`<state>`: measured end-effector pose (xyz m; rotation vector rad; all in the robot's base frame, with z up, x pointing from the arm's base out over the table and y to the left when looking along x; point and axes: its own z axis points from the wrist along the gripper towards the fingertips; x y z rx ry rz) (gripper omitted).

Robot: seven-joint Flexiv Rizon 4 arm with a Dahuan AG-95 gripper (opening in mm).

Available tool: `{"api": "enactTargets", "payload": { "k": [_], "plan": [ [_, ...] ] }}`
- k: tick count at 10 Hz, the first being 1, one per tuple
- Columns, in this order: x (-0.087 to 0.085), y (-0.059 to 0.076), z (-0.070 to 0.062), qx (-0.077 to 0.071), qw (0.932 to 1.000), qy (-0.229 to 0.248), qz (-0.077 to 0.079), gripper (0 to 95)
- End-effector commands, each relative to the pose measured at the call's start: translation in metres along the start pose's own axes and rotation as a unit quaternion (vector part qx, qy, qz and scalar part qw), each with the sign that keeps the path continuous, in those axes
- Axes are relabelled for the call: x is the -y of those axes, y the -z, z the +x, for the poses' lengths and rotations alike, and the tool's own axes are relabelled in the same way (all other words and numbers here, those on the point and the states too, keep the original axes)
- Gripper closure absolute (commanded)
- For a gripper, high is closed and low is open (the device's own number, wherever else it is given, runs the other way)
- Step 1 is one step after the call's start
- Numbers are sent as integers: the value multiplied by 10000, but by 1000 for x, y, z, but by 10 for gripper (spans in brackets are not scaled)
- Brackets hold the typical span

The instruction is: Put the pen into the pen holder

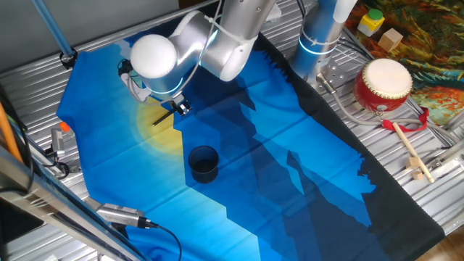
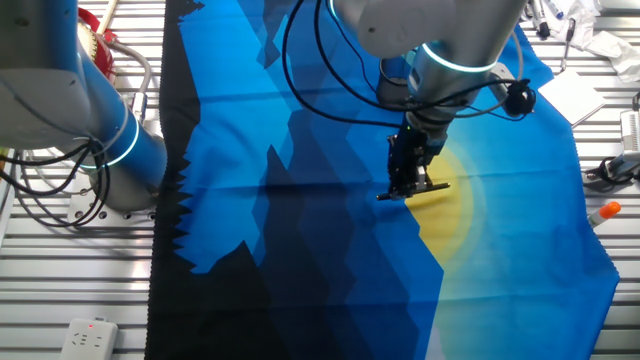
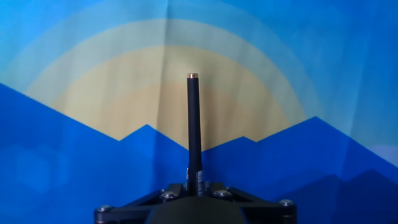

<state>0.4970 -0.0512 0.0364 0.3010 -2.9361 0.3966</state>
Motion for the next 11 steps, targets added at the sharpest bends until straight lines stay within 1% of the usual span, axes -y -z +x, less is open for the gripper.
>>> {"api": "enactTargets", "payload": {
  "k": [1, 2, 3, 4, 5, 6, 7, 8, 9, 10, 11],
  "plan": [
    [0, 0, 0, -1, 10000, -4, 0, 950],
    [0, 0, 0, -2, 10000, -2, -1, 950],
    [0, 1, 0, 3, 10000, -34, -57, 950],
    [-3, 8, 4, 43, 9992, -114, -371, 950],
    [-5, 13, 6, 30, 9988, -162, -457, 950],
    [-9, 24, 8, -36, 9984, -229, -513, 950],
    [-14, 39, 8, -163, 9970, -324, -689, 950],
    [-17, 45, 8, -205, 9960, -362, -788, 950],
    [-22, 56, 6, -270, 9937, -444, -996, 950],
    [-26, 62, 3, -312, 9920, -525, -1109, 950],
    [-29, 65, 0, -335, 9909, -571, -1176, 950]
  ]
}}
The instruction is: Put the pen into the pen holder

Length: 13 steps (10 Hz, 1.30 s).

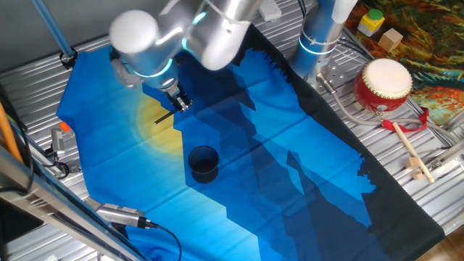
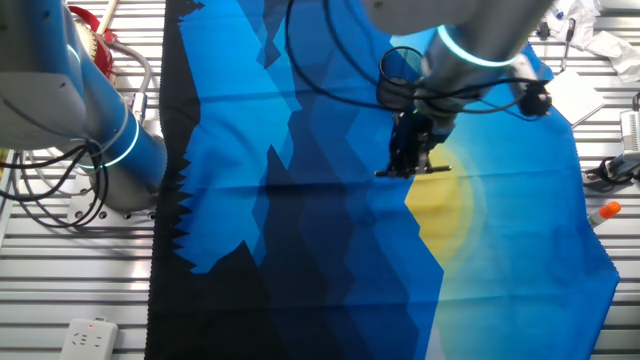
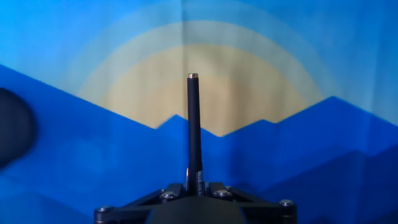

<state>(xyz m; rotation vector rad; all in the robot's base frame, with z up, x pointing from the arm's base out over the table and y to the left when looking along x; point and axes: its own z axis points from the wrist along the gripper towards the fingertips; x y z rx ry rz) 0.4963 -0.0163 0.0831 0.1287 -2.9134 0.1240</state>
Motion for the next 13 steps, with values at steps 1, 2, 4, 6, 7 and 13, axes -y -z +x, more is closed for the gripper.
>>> {"api": "enactTargets", "payload": {
  "k": [1, 2, 4, 6, 7, 13],
  "plan": [
    [-15, 13, -7, -90, 9994, -191, -273, 950],
    [-19, 15, -11, -106, 9991, -248, -316, 950],
    [-30, 29, -19, -162, 9986, -388, -333, 950],
    [-43, 45, -22, -265, 9980, -487, -310, 950],
    [-49, 52, -22, -312, 9976, -538, -317, 950],
    [-67, 63, -11, -365, 9968, -559, -433, 950]
  ]
}}
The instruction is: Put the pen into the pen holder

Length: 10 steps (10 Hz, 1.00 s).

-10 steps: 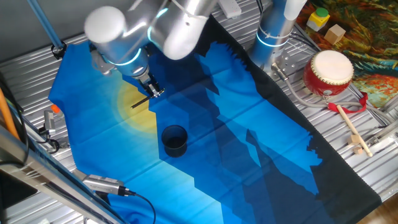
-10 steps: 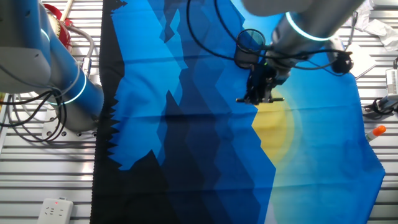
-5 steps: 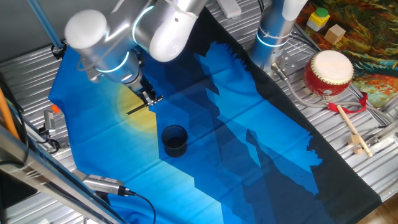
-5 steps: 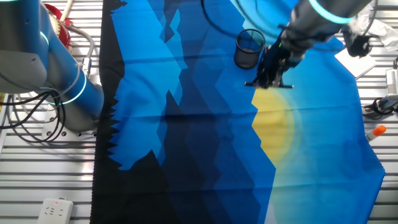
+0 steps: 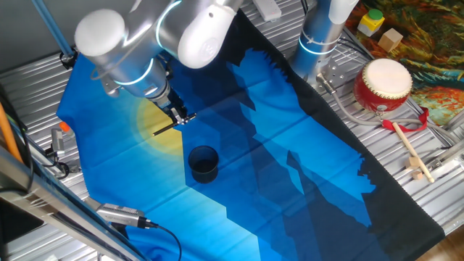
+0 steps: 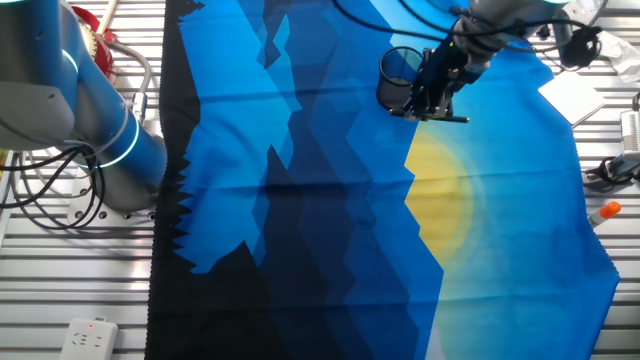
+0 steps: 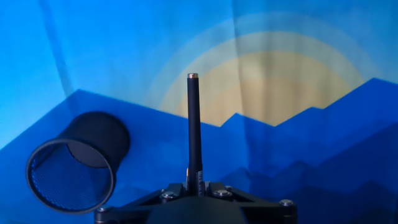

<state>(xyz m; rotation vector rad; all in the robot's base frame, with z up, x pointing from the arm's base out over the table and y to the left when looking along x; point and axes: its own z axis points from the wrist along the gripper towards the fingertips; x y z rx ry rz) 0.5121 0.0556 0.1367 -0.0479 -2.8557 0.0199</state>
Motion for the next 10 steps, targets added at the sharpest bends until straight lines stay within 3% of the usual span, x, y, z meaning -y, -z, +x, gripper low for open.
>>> {"api": "enactTargets", "payload": {
  "k": [1, 6, 10],
  "plan": [
    [-1, 1, -2, -47, 10000, -27, 6, 950],
    [-1, 1, -2, -31, 10000, -47, 53, 950],
    [0, 0, -2, -59, 9997, 239, 57, 950]
  ]
}}
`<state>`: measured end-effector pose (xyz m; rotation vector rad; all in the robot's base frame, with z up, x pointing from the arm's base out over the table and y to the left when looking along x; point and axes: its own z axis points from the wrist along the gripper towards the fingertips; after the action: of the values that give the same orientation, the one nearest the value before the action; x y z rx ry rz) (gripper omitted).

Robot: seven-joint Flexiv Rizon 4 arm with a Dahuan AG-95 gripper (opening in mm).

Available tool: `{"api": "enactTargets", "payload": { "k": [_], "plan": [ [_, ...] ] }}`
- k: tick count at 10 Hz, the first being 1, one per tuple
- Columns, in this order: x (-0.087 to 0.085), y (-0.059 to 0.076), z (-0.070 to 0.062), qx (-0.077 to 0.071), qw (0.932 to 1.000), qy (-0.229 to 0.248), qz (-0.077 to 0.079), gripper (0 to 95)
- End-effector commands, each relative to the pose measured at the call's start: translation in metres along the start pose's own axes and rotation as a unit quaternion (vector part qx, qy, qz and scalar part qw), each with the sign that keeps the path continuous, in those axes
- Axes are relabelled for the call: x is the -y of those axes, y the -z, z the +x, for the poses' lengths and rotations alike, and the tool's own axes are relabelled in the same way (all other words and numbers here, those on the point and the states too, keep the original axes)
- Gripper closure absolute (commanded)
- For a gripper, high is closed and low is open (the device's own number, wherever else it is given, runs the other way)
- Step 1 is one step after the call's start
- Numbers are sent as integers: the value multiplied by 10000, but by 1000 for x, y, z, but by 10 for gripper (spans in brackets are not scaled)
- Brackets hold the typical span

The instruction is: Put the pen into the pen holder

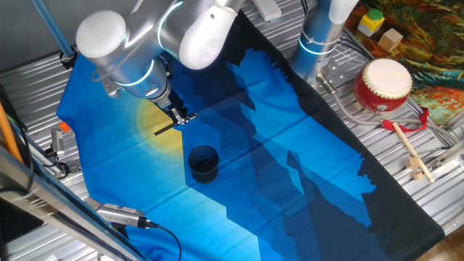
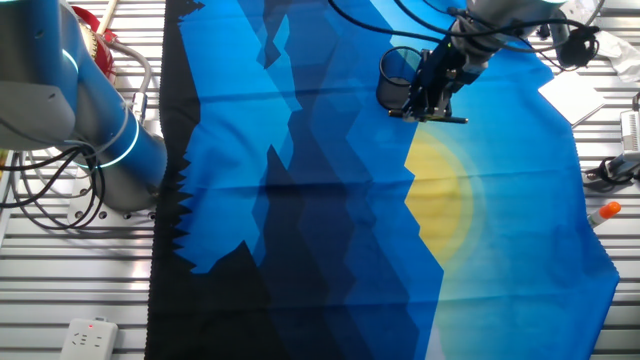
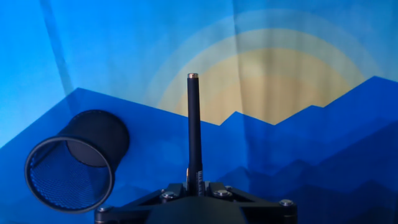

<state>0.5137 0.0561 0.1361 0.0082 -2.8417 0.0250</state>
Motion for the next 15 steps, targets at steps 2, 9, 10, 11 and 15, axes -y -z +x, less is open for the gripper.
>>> {"api": "enactTargets", "payload": {
  "k": [2, 9, 10, 11, 15],
  "plan": [
    [1, -1, 1, 10, 9999, 125, 17, 950],
    [1, -1, 1, 40, 10000, -43, 35, 950],
    [1, -1, 1, 62, 10000, -54, 26, 950],
    [1, -1, 1, 73, 10000, -56, 22, 950],
    [1, -1, 1, 199, 9998, 19, -26, 950]
  ]
}}
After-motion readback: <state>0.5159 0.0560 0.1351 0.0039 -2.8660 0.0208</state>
